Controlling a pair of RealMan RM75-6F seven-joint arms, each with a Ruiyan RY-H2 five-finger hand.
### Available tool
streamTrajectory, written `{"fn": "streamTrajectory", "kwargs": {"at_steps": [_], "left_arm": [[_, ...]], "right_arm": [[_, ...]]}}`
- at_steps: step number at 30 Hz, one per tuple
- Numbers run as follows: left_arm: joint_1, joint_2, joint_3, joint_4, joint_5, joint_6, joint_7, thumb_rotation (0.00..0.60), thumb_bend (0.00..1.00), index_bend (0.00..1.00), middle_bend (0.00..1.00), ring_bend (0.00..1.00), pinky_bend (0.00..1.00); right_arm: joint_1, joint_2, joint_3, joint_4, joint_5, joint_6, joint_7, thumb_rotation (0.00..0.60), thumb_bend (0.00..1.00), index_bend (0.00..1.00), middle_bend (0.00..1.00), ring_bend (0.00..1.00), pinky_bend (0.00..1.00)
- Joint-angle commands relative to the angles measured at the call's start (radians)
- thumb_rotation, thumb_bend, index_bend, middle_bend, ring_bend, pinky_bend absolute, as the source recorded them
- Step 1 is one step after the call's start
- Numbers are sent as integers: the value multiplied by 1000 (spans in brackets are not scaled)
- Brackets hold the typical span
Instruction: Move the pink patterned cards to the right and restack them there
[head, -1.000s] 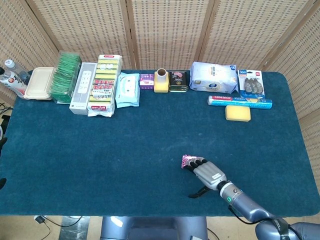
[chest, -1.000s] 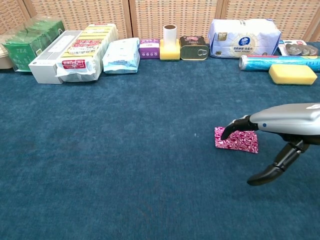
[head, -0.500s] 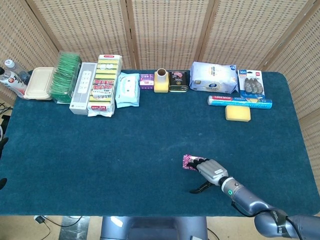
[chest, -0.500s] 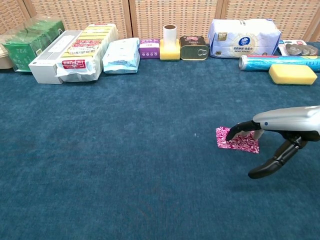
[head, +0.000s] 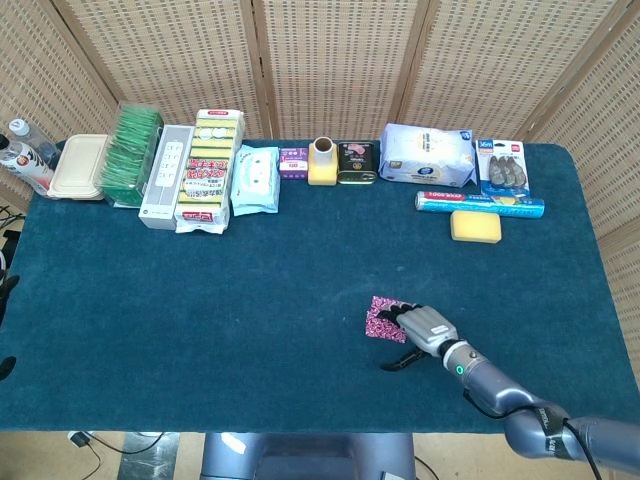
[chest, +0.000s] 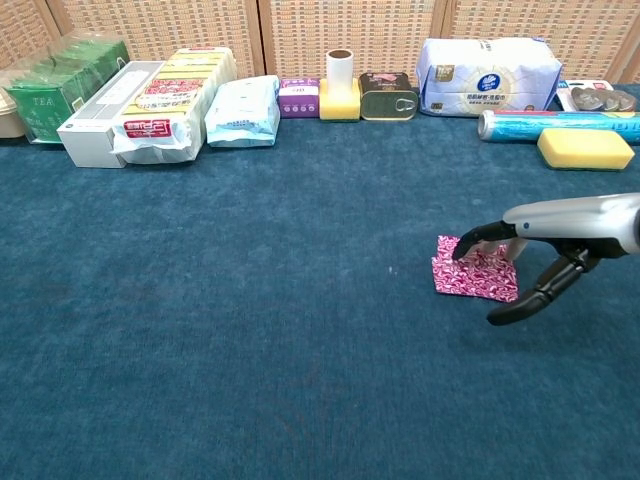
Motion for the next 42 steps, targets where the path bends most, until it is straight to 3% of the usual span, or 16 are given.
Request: {"fn": "streamTrajectory", "kwargs": {"at_steps": [1,9,24,29,42], "left_arm": [[-2,-1,0,1,-3,-3,2,600,109,0,0,0,83],[-3,-2,0,0,-4,-2,2,600,109,0,0,0,83],[-5,-2,2,1,-3,-5,3,600,109,0,0,0,83],[-2,-1,5,3,5,1,-3,600,108,0,0,0,83],[6,2,12,6,28,14,-16,600,109,0,0,0,83]], "right_arm": [[20,-17,5,21,29,-4,-4,258,10,131,125,125,174],[62,-57,17,52,96,22,-40,261,10,131,124,125,174],[223,-147,69,153,378,4,-79,263,10,131,121,124,174],[231,-101,68,74,386,24,-77,262,10,131,120,124,174],[183,55,-3,-158,264,23,-52,261,10,131,122,124,218]]}}
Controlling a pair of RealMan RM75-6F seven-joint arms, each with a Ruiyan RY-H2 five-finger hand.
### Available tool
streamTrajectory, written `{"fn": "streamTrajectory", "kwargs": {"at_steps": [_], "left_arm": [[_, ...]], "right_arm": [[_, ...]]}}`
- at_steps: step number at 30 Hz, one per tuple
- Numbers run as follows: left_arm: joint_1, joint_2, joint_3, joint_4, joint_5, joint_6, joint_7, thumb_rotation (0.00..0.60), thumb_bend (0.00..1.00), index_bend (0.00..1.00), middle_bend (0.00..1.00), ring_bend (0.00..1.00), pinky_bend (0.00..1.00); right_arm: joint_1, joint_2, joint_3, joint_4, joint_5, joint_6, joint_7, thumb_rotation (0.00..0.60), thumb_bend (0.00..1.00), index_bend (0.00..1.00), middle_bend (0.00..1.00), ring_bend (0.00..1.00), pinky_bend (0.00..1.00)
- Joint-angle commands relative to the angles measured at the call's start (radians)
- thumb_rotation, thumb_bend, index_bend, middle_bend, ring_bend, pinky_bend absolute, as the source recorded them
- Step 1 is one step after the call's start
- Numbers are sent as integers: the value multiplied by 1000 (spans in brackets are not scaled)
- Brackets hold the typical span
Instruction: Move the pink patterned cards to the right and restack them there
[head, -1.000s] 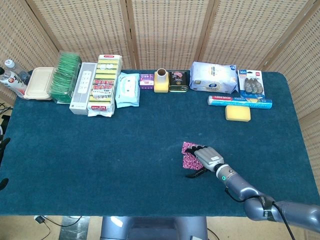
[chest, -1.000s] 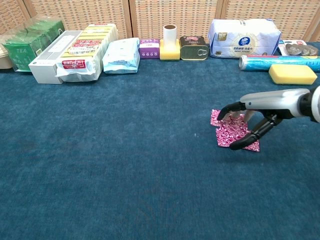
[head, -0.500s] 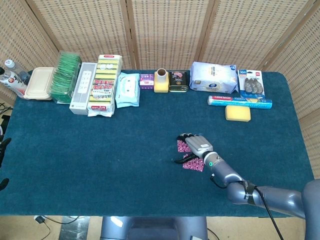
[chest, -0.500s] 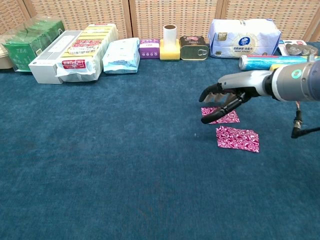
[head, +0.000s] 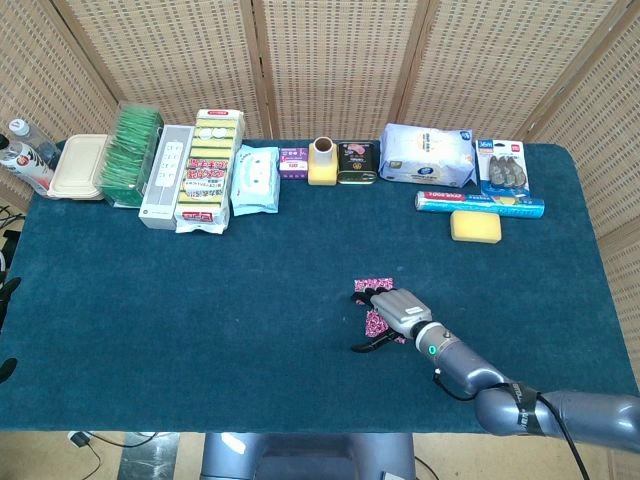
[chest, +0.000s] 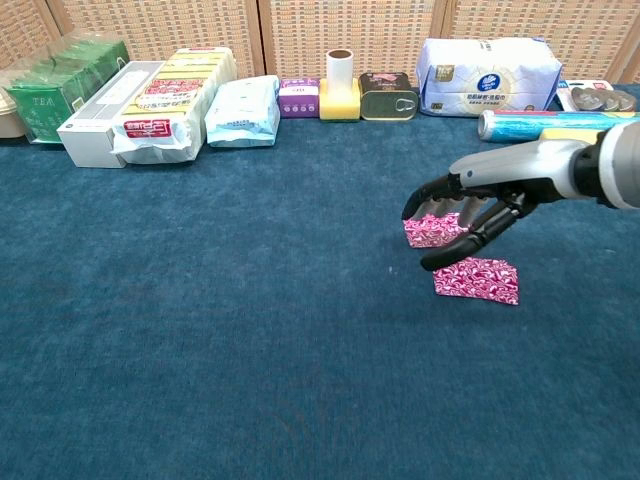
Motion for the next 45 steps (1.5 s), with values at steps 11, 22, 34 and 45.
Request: {"fn": "streamTrajectory", "kwargs": {"at_steps": [11,22,34,45], "left_arm": [[-3,0,-1,0,-4,-6,1,600,109,0,0,0,83],[-4,2,0,0,-5,-9,-1,600,109,0,0,0,83],[-2,0,2,-5,1,-5,5,600,108,0,0,0,83],[-6,-1,4,-6,-1,-12,11,600,108,0,0,0,83]], "right_arm": [[-66,50,-105,-106,-161,5,13,262,10,131,121,123,216],[-78,40,-114,-43,-161,15,41,263,10,131,121,124,207],[-99,50,-155,9,-162,18,35,265,9,131,123,124,208],[-113,65,-162,70,-119,62,6,263,9,131,124,124,208]]}}
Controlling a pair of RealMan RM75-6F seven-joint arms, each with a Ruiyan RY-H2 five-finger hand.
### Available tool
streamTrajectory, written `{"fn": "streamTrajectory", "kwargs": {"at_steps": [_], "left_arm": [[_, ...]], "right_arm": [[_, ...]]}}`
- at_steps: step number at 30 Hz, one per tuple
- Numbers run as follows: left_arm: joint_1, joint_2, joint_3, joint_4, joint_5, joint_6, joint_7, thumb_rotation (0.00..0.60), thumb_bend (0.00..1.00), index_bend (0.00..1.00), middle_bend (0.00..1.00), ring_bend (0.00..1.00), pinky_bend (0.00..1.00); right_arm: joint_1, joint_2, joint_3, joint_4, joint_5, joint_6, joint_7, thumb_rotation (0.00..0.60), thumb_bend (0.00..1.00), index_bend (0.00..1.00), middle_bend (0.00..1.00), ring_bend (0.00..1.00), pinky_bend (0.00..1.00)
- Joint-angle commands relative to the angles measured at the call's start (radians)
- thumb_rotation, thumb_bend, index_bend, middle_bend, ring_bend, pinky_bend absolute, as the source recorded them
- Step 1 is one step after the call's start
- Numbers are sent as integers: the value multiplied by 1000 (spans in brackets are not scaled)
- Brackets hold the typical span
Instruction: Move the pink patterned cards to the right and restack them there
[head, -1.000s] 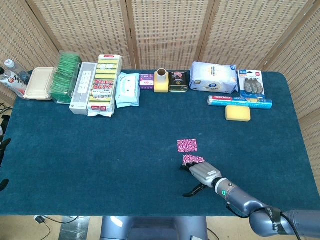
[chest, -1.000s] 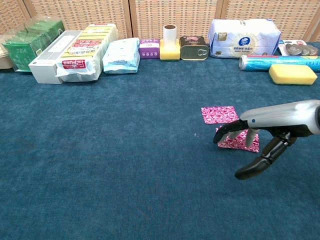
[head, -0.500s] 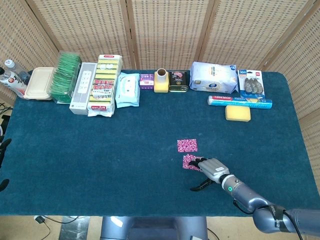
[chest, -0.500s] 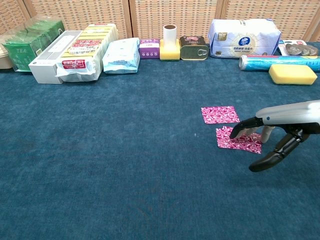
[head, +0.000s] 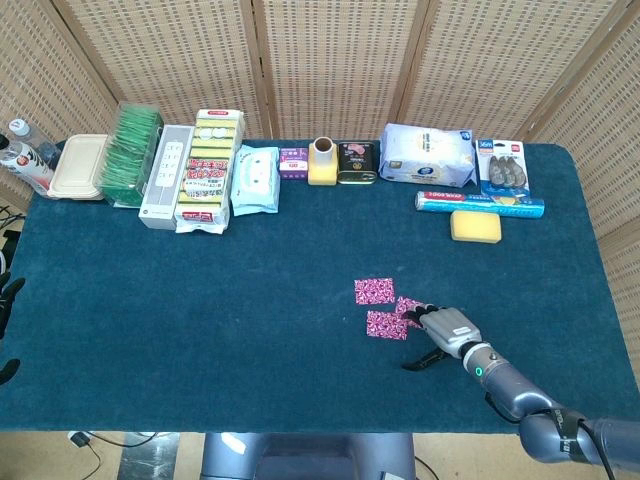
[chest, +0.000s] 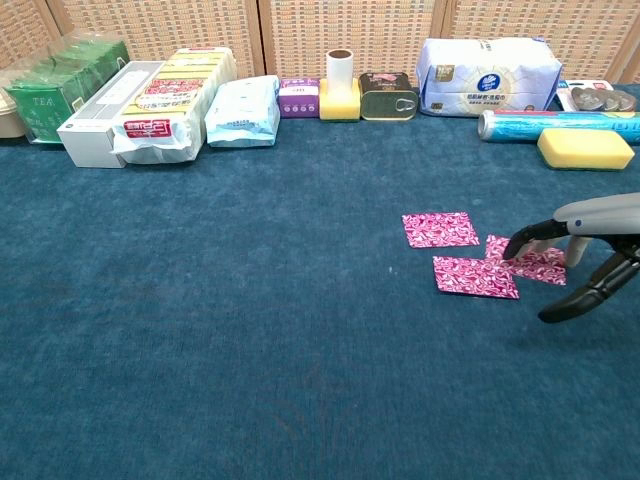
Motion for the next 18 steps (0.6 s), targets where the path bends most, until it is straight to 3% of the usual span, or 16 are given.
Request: {"fn": "streamTrajectory", "kwargs": {"at_steps": [1,13,18], "left_arm": [[0,0,1,-2,0,-1,1,600,108,0,0,0,83],[5,1,6,-5,15,8,-3,600,107,0,0,0,83],[7,2,7,-5,18,12,-7,600,107,0,0,0,83]], "right_arm": [[0,1,2,27,24,1,-4,263,10,131,123,124,208],[20,-17,7,140,140,-12,-38,262,9,131,119,118,205],[16,-16,24,123,150,26,-43,264,11,138,51,64,173]]}}
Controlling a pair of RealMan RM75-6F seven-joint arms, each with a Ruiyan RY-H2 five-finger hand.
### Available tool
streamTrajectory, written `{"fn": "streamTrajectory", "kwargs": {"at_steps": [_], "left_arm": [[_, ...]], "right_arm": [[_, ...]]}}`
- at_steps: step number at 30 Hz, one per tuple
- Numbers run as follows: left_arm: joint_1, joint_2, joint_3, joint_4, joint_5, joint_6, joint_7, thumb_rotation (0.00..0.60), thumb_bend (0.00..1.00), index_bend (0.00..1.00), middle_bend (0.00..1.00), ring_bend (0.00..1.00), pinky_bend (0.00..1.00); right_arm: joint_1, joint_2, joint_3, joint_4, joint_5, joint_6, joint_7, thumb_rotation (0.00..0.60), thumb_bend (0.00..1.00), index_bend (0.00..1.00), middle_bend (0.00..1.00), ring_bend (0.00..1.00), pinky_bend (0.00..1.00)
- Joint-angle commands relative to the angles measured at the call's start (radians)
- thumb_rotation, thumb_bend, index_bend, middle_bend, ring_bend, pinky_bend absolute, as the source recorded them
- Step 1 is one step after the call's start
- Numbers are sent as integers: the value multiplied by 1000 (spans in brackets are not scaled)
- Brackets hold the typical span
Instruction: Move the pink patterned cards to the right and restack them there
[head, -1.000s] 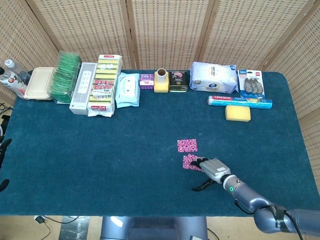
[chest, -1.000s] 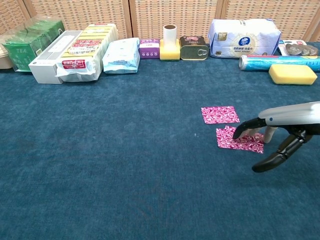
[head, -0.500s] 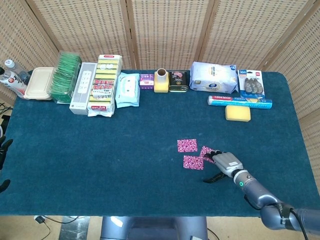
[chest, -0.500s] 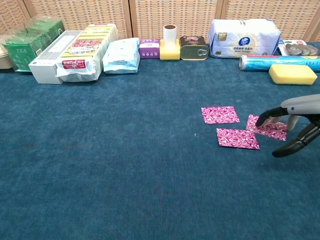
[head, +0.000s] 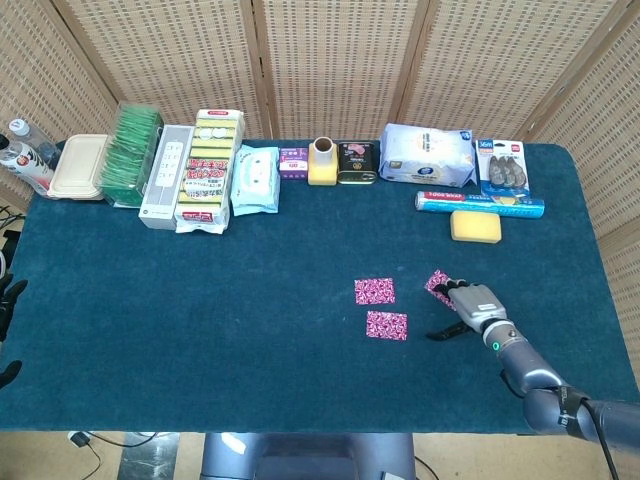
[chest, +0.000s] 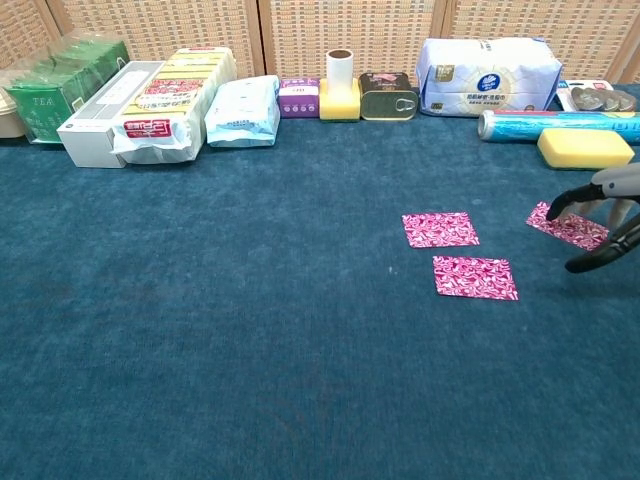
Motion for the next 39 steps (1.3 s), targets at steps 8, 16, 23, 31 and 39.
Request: {"fn": "streamTrajectory", "kwargs": {"at_steps": [8,16,23,31,39], "left_arm": [[-2,-1,0,0,-1,-4,3,600,106,0,0,0,83],[0,1,-2,4,-4,0,-7,600,106,0,0,0,83],[-5,5,-5,7,-10,-10,-13,600,107,0,0,0,83],[-11,6,-8,8,-20,-21,-16,600,106,0,0,0,83],[-12,2,-6,3,-22,-23,-3,600,106,0,0,0,83]], "right_arm": [[-80,-70,52,-112,-174,246,-33,263,20,201,0,0,81],[-92,-217,80,-59,-176,324,-143,266,41,245,0,0,58],[-94,-303,89,-6,-189,354,-234,378,73,248,0,0,58],[-106,-302,102,-1,-169,340,-256,399,96,256,0,0,58],[-128,-298,96,-4,-186,354,-276,404,95,287,0,0,58]]}}
